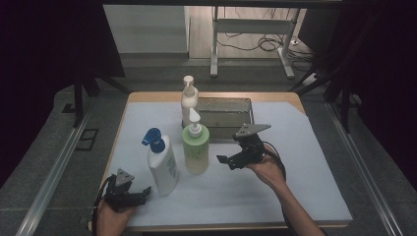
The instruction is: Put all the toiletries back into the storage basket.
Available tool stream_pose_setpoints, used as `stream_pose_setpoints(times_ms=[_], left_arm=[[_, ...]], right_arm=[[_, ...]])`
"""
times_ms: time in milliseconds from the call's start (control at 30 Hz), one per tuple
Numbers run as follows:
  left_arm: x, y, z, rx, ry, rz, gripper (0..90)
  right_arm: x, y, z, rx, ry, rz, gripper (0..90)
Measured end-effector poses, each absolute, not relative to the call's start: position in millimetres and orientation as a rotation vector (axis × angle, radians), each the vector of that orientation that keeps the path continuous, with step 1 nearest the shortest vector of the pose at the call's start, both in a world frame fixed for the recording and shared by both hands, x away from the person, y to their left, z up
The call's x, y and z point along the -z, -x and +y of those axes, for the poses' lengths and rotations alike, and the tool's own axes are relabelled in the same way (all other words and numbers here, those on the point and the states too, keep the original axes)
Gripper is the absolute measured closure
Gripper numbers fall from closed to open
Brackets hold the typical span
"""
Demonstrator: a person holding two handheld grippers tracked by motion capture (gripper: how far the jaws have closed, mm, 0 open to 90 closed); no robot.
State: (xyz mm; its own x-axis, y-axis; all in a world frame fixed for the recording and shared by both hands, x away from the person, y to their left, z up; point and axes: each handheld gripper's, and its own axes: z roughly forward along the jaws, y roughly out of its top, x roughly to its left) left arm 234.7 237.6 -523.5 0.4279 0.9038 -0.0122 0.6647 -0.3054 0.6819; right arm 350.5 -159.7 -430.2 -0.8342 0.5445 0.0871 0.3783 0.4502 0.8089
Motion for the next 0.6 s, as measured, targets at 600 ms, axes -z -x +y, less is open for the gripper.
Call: stream_pose_setpoints(times_ms=[600], left_arm=[[523,-235,238,-0.504,-2.071,1.318,12.9]], right_arm=[[417,-342,-118,-1.373,-0.747,2.569,1.5]])
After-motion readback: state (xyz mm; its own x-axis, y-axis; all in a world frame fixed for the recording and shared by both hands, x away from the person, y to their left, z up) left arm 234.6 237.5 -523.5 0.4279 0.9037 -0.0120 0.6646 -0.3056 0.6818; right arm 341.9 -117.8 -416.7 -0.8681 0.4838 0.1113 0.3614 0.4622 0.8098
